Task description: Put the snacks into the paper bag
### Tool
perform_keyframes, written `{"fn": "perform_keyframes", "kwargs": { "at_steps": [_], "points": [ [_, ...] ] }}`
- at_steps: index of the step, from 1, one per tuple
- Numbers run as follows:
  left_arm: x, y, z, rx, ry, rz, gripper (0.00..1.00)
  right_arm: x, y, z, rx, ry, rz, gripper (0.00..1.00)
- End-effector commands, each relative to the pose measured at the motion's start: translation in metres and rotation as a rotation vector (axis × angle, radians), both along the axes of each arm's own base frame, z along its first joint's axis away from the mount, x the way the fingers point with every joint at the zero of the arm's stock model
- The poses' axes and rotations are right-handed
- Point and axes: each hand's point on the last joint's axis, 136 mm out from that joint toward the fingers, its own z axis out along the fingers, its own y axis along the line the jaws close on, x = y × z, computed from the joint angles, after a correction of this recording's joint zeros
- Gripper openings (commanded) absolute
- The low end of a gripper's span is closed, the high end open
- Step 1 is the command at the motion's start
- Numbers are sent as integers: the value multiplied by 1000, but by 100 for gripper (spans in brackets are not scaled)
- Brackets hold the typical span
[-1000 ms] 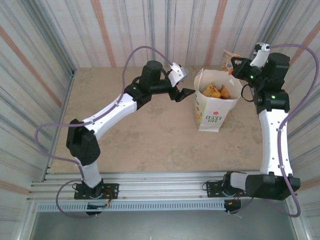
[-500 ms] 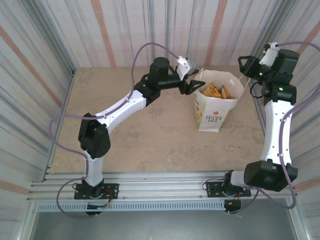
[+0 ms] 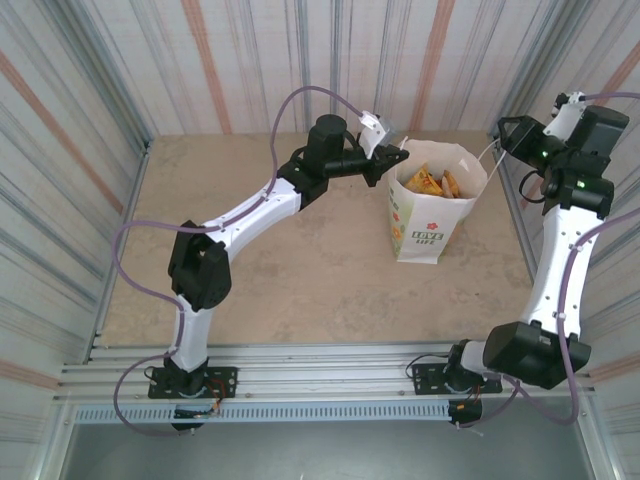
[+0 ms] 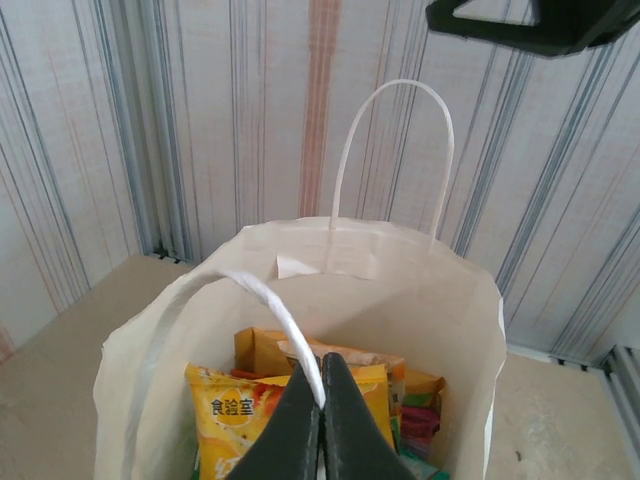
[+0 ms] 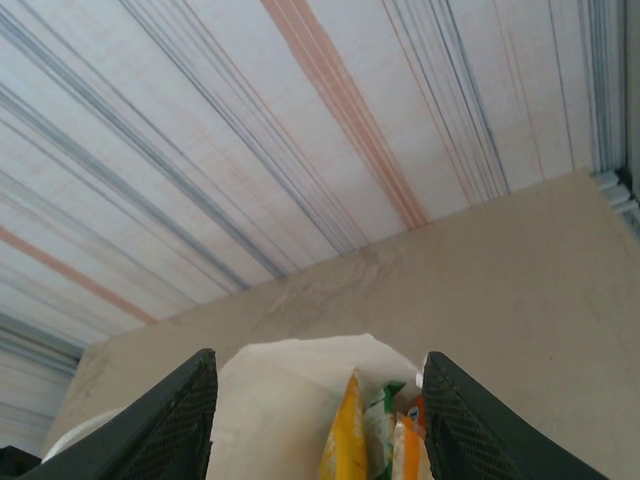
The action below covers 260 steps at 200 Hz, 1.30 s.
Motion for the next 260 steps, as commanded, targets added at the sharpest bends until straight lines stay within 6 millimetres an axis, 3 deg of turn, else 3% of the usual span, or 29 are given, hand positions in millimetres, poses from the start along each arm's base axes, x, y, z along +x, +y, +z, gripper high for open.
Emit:
{"fn": "perform_keyframes", "kwargs": {
  "at_steps": [1, 42, 57, 77, 103, 143, 198, 260],
  "points": [
    [-10, 0, 30, -47, -46, -28, 0, 8, 0, -30, 54, 91, 49, 56],
    [-11, 3, 33, -47, -64, -19, 0, 20, 1, -56, 97, 142, 77, 55],
    [-11, 5, 34, -38, -72, -10, 0, 20, 9, -58, 122, 146, 119, 38],
    [-11, 10, 37, -18, -82, 12, 0, 19, 16, -57, 119, 131, 134, 0],
    [-13, 25, 45, 10, -109, 58, 0, 18, 34, -49, 99, 106, 167, 0],
    [-17, 67, 53, 63, -149, 139, 0, 19, 73, -37, 71, 92, 224, 0],
    [-30, 149, 55, 124, -152, 298, 0, 17, 140, -30, 42, 59, 305, 0],
    [-47, 243, 30, 204, -93, 487, 0, 25, 230, -38, 39, 62, 455, 0]
  ]
}}
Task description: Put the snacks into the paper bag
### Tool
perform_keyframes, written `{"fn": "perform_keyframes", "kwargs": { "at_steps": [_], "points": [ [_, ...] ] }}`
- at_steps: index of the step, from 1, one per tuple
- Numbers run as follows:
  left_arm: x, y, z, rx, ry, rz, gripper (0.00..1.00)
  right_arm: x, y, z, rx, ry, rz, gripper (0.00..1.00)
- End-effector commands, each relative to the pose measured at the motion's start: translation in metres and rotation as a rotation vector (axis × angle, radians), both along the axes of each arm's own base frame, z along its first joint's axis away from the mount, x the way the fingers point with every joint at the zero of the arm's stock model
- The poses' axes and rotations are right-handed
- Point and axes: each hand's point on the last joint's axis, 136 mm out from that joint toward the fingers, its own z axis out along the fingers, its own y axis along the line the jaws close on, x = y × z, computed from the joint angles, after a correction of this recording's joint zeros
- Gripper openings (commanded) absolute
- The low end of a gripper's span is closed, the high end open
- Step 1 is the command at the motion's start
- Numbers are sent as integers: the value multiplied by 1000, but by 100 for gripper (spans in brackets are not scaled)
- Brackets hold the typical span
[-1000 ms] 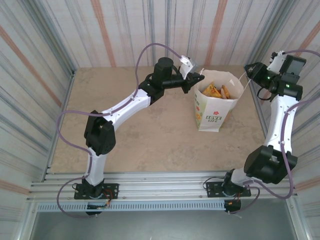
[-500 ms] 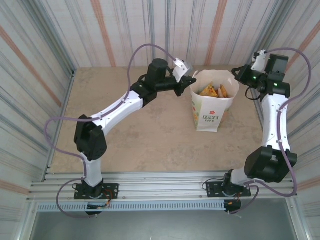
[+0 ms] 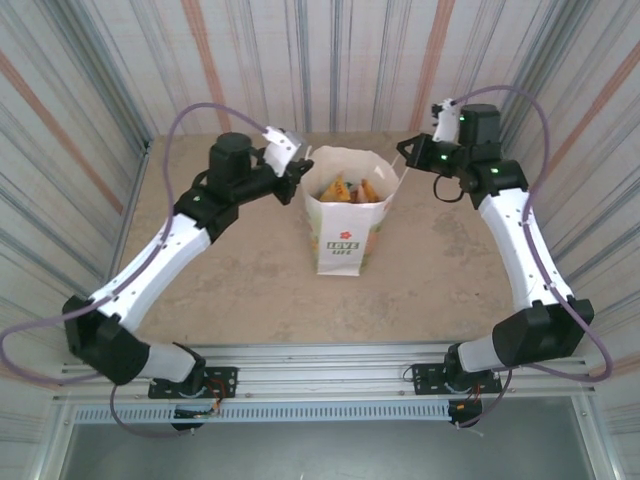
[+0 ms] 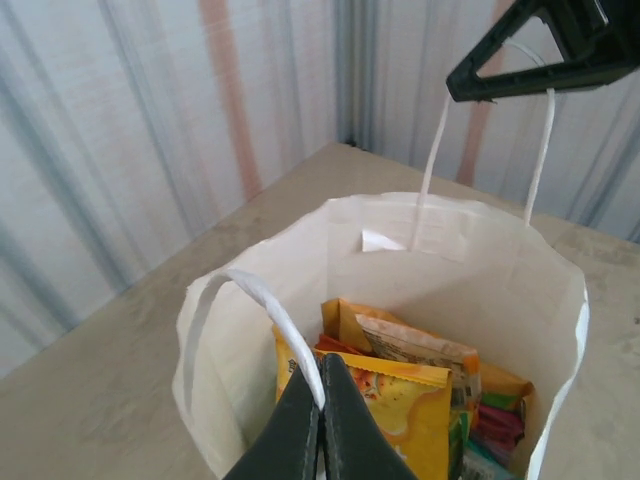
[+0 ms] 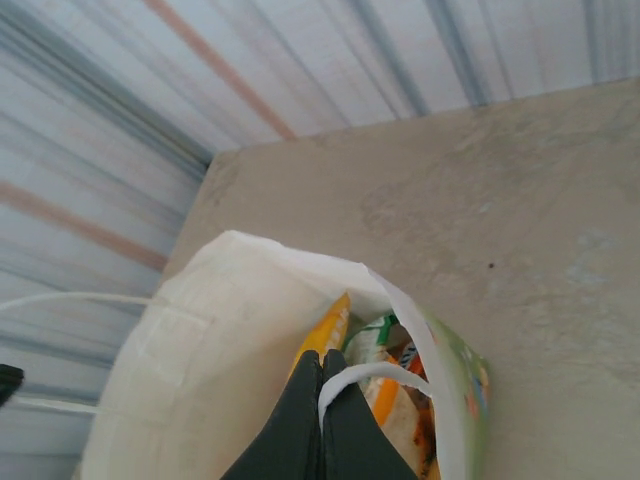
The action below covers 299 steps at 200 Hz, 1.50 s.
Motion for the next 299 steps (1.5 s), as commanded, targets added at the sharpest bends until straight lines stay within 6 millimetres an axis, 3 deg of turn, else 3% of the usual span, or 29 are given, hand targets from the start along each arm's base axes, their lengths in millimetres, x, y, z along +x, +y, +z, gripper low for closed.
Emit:
{"fn": "perform_keyframes", "kwargs": {
  "at_steps": [1, 27, 50, 77, 107, 143, 153, 156, 157, 160, 164, 174, 192, 211, 220, 242, 271, 299],
  "points": [
    [-8, 35, 16, 0, -60, 77, 0, 14, 19, 20, 26, -77, -7, 0],
    [-11, 59, 3, 16, -29, 132, 2, 12, 41, 13, 33, -67, 27, 0],
    [-14, 71, -10, 29, 2, 165, 14, 9, 56, 12, 59, -67, 65, 1],
    [-19, 77, -17, 36, 22, 191, 41, 7, 61, 12, 57, -63, 78, 27],
    [-25, 92, -16, 52, 47, 259, 61, -5, 47, 31, 2, -131, 57, 49],
    [-36, 130, -10, 19, 49, 451, 80, -25, 7, 52, -99, -256, -42, 62],
    [-42, 138, -10, 2, 45, 490, 86, -30, -8, 53, -113, -272, -78, 71],
    [-44, 142, -11, -2, 46, 506, 87, -32, -12, 53, -116, -273, -88, 80],
    [-44, 143, -12, -3, 47, 511, 88, -33, -16, 54, -118, -276, -96, 94],
    [-45, 147, -13, -7, 48, 529, 89, -34, -19, 53, -120, -275, -103, 99],
    [-47, 153, -14, -12, 48, 560, 92, -35, -26, 52, -122, -277, -120, 99],
    [-50, 168, -19, -19, 48, 639, 98, -38, -44, 42, -132, -260, -162, 99],
    [-52, 190, -37, -25, 52, 748, 99, -39, -74, 18, -155, -230, -240, 99],
    [-47, 202, -67, -26, 76, 802, 99, -37, -101, -26, -167, -195, -313, 99],
    [-42, 206, -85, -21, 88, 826, 99, -36, -107, -38, -173, -201, -328, 99],
    [-28, 220, -125, 7, 67, 925, 99, -34, -125, -90, -222, -180, -368, 99],
    [-16, 232, -156, 48, -11, 986, 99, -32, -155, -141, -249, -188, -447, 99],
    [-3, 247, -191, 93, 15, 1006, 99, -36, -165, -177, -328, -174, -456, 99]
  ]
}}
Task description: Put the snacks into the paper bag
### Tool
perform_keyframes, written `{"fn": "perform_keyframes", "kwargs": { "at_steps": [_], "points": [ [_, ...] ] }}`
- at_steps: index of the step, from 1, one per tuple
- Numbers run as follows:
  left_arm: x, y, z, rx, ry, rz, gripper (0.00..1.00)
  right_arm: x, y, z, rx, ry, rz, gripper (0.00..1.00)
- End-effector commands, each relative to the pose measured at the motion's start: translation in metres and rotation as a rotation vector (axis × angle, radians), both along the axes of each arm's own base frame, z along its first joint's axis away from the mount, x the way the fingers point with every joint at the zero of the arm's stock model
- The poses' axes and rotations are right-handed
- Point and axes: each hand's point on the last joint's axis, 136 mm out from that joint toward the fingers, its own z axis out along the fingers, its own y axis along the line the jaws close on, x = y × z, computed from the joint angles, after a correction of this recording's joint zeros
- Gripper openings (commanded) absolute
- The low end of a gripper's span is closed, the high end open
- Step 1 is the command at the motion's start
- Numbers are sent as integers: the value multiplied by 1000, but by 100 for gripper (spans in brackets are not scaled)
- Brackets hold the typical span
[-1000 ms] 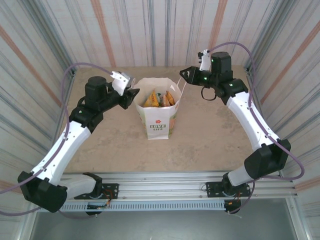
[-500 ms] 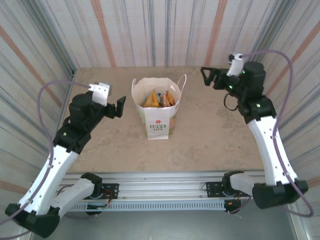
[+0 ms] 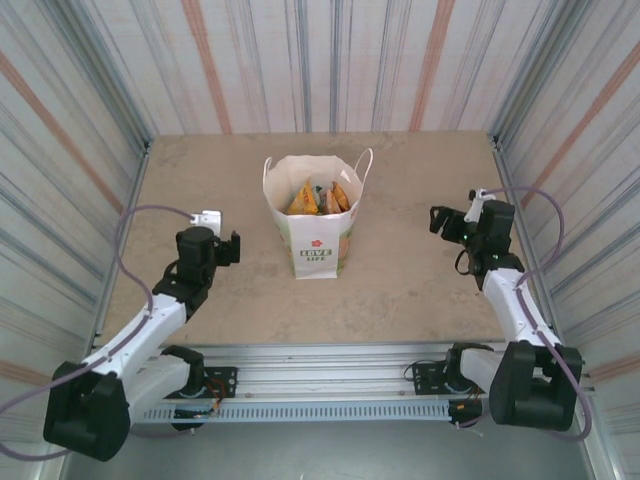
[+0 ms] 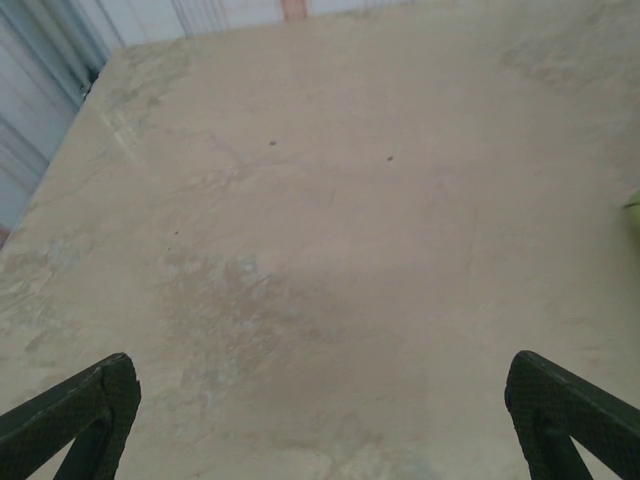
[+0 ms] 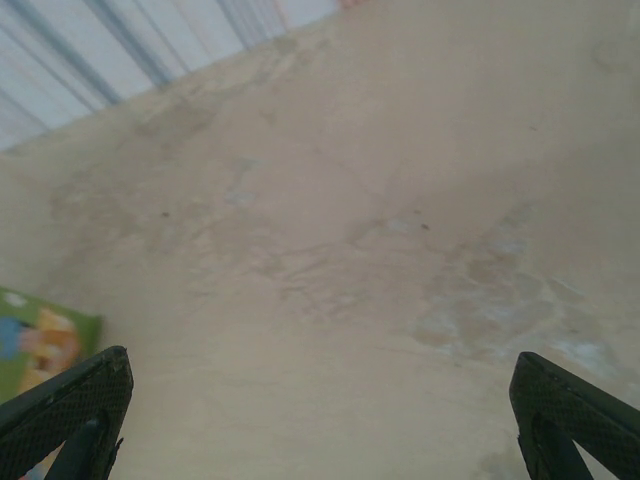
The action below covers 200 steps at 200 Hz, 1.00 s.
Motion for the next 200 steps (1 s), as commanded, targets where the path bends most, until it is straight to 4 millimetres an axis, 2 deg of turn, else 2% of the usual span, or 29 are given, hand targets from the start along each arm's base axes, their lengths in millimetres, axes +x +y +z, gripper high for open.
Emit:
{"fn": "perform_keyframes", "kwargs": {
  "at_steps": [1, 34, 45, 60, 83, 91, 102, 119, 129, 156, 167, 175, 187, 200],
  "points": [
    [23, 20, 19, 8, -158, 71, 99, 13, -13, 8, -111, -124, -17, 99],
    [29, 27, -11, -30, -201, 47, 99, 7, -39, -28, -116, -100, -106, 99],
    [34, 27, -18, -31, -210, 20, 99, 6, -44, -34, -126, -94, -121, 99],
    [43, 23, -18, -15, -235, -23, 99, 6, -47, -43, -142, -92, -122, 99],
    [48, 29, -43, -35, -219, 5, 99, 13, -47, -53, -131, -127, -101, 99],
    [53, 37, -40, -6, -280, 38, 99, 18, -48, -53, -123, -151, -101, 99],
    [52, 40, -50, -36, -176, 70, 99, 22, -48, -56, -85, -131, -96, 99],
    [67, 55, -53, -75, -142, 113, 99, 29, -45, -57, -48, -160, -88, 99],
    [64, 49, -55, -69, -112, 100, 99, 32, -37, -59, -49, -171, -45, 99],
    [65, 47, -55, -71, -110, 87, 99, 34, -10, -65, -134, -180, 58, 99],
    [65, 47, -54, -68, -120, 87, 99, 34, 0, -79, -183, -174, 86, 99],
    [65, 46, -54, -68, -114, 84, 99, 39, 1, -74, -197, -216, 75, 99],
    [65, 47, -54, -68, -117, 86, 99, 37, -4, -80, -206, -141, 51, 99],
    [65, 47, -54, -68, -115, 85, 98, 43, -7, -79, -224, -152, 19, 99]
  ]
}}
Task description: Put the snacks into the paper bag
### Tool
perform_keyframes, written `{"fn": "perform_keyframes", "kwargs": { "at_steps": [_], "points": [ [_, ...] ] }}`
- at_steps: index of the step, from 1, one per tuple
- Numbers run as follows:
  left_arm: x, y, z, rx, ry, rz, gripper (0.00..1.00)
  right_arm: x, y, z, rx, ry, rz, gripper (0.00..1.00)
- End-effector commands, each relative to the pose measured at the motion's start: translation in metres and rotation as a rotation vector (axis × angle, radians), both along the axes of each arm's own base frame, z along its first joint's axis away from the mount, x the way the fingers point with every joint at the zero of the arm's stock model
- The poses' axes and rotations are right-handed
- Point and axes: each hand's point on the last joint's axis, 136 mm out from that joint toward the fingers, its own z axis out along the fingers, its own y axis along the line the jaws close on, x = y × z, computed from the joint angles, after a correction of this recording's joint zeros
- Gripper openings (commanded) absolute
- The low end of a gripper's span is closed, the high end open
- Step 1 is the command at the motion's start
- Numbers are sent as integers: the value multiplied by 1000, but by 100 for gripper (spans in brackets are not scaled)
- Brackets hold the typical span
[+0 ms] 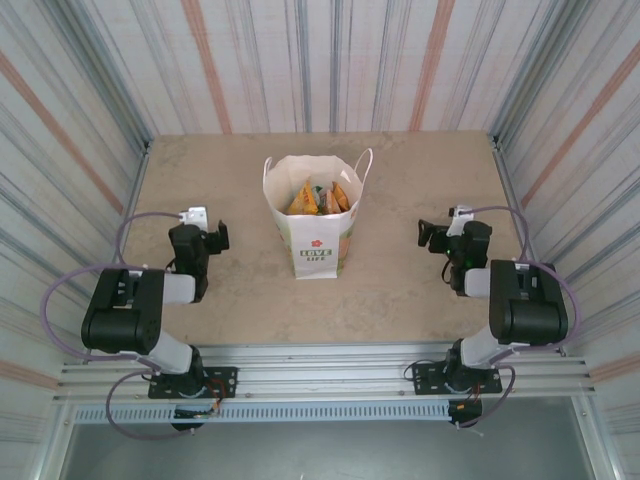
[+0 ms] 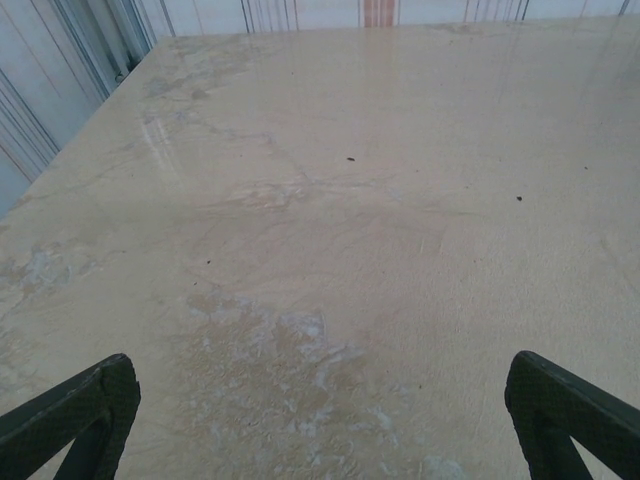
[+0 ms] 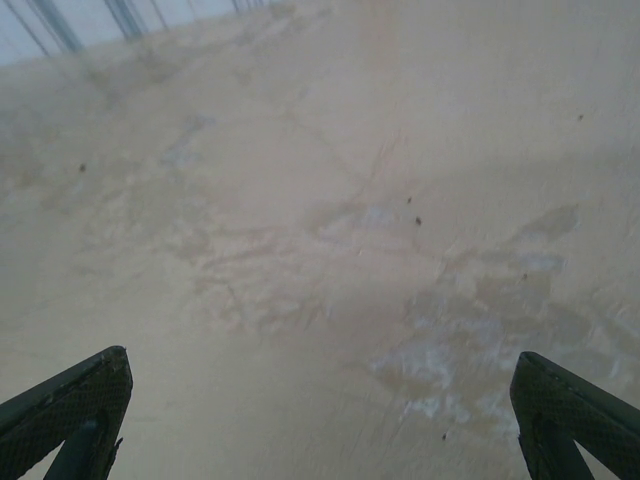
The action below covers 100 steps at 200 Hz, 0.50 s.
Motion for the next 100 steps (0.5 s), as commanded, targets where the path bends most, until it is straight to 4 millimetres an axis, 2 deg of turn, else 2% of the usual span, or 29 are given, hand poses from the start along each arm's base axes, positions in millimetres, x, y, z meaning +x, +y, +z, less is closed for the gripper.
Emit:
{"fn": "perform_keyframes", "kwargs": {
  "at_steps": [1, 100],
  "points": [
    [2, -3, 5, -7, -8, -7, 99, 9, -11, 7, -77, -28, -57, 99],
    [2, -3, 5, -7, -7, -8, 99, 7, -12, 6, -85, -18, -67, 99]
  ]
}}
